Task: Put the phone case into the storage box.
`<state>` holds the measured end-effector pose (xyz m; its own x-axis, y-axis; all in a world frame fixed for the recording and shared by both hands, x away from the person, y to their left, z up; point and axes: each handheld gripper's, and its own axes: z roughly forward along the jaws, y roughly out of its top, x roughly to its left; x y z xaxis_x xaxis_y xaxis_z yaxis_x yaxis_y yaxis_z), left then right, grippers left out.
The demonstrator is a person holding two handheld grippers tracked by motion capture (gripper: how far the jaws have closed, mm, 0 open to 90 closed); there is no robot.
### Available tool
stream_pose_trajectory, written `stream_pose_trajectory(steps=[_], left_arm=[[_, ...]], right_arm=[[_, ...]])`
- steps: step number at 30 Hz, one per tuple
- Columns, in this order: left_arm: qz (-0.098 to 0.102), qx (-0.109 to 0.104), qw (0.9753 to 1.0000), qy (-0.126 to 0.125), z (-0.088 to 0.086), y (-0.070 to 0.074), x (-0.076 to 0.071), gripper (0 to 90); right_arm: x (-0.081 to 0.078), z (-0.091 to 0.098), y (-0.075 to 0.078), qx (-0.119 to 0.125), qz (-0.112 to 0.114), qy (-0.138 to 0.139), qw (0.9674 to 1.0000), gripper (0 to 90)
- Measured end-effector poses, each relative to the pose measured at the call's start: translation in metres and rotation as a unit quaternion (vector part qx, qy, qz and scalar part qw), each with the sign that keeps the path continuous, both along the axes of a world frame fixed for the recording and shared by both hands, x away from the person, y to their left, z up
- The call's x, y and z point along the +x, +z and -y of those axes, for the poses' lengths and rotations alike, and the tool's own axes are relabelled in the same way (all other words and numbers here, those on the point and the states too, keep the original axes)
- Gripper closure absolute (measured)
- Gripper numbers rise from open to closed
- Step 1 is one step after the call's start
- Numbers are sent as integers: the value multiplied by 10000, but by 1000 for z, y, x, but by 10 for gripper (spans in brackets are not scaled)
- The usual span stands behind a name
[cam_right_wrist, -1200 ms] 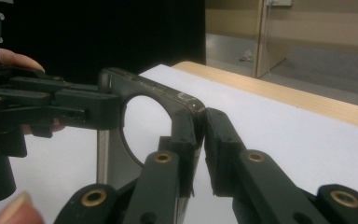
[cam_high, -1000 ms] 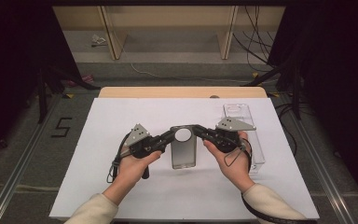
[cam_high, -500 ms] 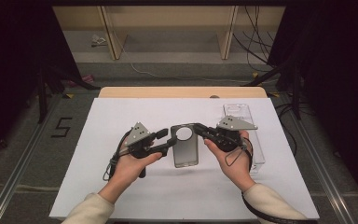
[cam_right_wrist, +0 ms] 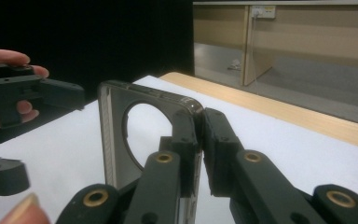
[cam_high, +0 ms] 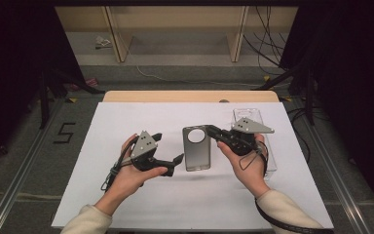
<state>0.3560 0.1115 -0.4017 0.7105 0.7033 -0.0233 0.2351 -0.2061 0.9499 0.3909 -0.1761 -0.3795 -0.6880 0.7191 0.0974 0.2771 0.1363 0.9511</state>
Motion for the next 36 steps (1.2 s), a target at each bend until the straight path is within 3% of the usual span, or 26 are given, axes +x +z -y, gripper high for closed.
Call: stream_pose_trajectory(steps=[24,36], left_arm=[[216,55,9995,213,-40,-3,-8,0],[256,130,9993,251,-49,-8,-10,0]], right_arm=[[10,21,11,123,117,-332,9993,843],[13,30,17,186,200,-479,9985,843]])
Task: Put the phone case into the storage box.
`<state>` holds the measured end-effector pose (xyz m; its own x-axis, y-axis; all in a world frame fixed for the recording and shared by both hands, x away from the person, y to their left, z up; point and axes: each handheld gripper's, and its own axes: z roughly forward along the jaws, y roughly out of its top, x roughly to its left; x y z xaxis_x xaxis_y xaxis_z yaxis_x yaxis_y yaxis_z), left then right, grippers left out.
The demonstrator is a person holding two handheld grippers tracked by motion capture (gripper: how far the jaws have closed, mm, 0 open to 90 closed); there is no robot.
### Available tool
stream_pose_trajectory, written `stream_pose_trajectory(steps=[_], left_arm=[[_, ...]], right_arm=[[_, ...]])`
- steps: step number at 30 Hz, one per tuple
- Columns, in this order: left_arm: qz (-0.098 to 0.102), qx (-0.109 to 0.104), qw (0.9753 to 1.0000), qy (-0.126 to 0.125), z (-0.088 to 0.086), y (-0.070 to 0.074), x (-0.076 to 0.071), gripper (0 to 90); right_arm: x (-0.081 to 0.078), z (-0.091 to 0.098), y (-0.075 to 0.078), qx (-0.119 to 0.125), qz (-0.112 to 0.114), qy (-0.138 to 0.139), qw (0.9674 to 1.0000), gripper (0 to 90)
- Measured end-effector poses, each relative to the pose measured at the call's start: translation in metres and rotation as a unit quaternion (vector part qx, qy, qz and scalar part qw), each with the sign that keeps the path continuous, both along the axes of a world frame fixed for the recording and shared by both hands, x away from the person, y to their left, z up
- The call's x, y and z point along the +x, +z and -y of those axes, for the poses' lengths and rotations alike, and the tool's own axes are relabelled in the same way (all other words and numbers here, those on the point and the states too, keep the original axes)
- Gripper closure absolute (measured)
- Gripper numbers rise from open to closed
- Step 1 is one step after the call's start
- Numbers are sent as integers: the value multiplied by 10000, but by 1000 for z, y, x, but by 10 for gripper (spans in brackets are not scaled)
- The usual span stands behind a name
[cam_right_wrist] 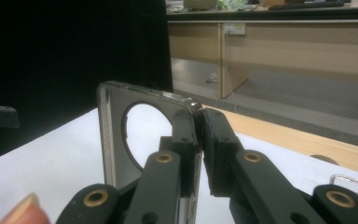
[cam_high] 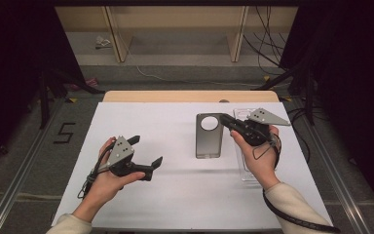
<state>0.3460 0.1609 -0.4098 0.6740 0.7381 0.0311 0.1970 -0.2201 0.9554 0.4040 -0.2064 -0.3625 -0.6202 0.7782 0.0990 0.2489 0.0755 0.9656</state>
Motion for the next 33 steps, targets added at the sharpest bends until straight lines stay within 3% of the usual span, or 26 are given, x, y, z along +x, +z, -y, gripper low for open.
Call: stream_pose_trajectory(steps=[33], left_arm=[[20,19,10000,-9,-3,-4,-2,0]], right_arm=[[10,20,9,137,94,-323,9993,844]])
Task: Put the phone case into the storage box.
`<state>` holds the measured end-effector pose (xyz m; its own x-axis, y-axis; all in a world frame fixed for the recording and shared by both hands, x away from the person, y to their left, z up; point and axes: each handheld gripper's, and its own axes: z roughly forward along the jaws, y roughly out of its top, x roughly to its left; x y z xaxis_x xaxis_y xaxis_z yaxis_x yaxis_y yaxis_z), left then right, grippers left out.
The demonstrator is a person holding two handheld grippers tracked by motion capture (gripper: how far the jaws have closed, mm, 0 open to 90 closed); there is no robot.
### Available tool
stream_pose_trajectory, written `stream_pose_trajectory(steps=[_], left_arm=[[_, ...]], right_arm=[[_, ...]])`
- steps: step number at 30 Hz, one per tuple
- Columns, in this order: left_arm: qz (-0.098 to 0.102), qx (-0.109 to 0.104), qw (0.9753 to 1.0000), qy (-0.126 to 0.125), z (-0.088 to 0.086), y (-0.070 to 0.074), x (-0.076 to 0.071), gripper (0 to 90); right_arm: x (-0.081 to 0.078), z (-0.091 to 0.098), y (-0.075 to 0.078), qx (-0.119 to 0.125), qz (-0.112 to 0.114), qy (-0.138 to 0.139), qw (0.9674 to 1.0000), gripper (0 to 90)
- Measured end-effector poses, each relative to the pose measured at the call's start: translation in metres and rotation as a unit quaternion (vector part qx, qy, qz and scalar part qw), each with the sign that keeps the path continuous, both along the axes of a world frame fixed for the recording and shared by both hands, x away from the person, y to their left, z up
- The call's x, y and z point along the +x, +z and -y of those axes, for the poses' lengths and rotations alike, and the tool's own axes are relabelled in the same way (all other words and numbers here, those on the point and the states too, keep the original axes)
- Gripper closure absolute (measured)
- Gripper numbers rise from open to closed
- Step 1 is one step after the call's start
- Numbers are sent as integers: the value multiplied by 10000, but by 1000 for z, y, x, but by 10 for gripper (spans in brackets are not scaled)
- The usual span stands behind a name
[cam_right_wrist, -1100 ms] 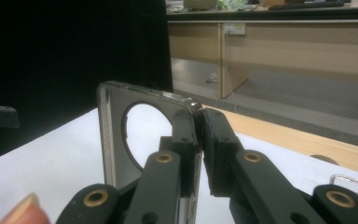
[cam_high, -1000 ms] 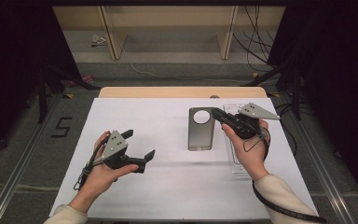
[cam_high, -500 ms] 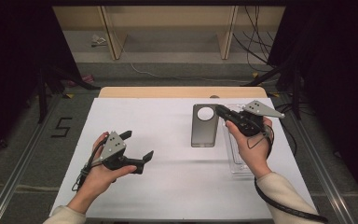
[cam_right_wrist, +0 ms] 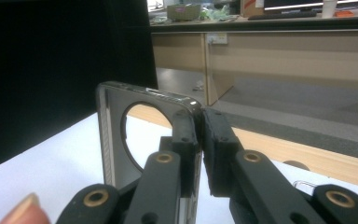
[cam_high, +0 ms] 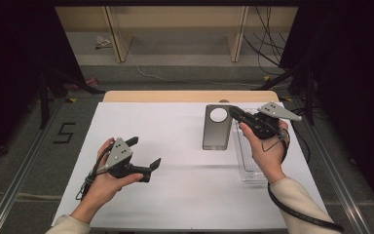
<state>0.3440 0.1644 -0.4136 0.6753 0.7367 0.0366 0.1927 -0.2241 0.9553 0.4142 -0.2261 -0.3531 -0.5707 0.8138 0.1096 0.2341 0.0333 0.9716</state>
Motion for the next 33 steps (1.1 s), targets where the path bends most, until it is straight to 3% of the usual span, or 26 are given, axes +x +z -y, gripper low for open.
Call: stream_pose_trajectory(steps=[33], left_arm=[[4,-26,10000,24,-2,0,2,0]], right_arm=[[12,25,10,178,91,-353,9992,844]])
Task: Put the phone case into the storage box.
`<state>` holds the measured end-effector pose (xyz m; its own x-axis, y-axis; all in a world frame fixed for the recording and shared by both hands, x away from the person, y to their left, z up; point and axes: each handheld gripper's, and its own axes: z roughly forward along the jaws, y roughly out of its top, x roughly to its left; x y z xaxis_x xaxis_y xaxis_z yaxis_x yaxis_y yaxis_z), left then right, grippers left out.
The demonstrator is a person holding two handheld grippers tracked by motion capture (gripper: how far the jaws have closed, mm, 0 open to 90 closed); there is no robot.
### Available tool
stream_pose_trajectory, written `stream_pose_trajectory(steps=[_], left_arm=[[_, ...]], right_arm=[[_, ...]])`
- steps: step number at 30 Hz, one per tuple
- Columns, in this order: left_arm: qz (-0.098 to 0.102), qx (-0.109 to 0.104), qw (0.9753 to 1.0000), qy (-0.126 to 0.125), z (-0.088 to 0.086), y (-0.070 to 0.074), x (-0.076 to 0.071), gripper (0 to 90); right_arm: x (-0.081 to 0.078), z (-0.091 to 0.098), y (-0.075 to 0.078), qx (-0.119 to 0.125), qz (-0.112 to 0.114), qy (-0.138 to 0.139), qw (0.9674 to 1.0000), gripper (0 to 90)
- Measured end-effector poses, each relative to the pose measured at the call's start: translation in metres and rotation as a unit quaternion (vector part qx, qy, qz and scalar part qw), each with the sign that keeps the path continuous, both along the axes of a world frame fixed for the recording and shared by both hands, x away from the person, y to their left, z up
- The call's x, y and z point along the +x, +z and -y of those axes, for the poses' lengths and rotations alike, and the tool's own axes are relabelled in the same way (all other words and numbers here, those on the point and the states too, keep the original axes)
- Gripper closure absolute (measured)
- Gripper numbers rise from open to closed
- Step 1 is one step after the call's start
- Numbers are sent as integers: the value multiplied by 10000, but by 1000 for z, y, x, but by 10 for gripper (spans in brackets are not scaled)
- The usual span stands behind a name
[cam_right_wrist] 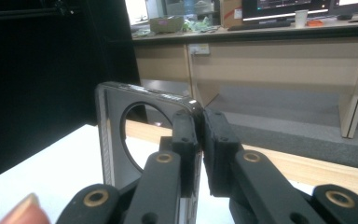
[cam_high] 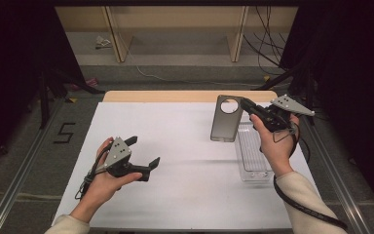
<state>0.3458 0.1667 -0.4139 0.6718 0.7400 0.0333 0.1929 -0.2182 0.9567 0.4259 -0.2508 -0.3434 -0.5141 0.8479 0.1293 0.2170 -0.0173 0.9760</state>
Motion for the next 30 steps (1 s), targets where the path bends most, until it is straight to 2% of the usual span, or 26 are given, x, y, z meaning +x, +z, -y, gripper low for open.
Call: stream_pose_trajectory(steps=[30], left_arm=[[0,32,10000,22,-1,-1,1,0]], right_arm=[[6,22,9,39,140,-308,9994,845]])
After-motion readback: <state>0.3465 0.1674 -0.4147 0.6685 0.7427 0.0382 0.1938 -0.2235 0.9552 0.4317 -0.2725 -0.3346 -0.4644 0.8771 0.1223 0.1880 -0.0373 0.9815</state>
